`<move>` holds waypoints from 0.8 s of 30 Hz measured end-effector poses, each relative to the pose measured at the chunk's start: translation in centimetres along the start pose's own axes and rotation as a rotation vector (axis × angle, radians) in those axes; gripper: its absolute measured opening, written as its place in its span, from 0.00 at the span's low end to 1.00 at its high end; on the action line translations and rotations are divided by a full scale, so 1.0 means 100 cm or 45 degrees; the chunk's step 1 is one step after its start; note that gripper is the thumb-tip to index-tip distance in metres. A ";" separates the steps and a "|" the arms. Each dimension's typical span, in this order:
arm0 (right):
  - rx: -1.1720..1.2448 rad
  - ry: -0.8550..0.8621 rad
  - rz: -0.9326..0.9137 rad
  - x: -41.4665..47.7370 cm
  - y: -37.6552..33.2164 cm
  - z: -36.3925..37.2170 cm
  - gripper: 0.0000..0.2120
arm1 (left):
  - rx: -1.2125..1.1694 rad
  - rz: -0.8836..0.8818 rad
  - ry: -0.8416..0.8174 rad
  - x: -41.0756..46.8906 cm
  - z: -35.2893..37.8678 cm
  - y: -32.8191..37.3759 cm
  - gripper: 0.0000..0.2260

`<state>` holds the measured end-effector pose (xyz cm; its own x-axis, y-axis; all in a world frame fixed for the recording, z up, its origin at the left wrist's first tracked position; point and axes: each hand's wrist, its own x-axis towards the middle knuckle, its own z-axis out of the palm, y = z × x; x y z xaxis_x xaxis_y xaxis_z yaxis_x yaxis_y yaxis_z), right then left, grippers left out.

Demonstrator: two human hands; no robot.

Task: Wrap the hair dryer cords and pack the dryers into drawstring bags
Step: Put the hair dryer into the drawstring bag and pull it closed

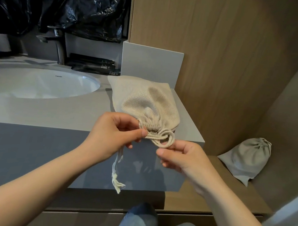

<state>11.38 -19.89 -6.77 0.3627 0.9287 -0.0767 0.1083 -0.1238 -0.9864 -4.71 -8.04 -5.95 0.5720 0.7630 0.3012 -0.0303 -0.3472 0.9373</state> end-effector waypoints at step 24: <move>-0.417 0.365 -0.078 -0.027 0.010 -0.010 0.16 | 0.440 0.135 -0.075 -0.005 -0.004 -0.018 0.03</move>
<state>11.41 -22.91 -7.41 0.5836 0.8091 0.0697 0.4090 -0.2187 -0.8859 -5.31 -7.61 -7.69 0.6272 0.6837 0.3730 0.1809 -0.5938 0.7840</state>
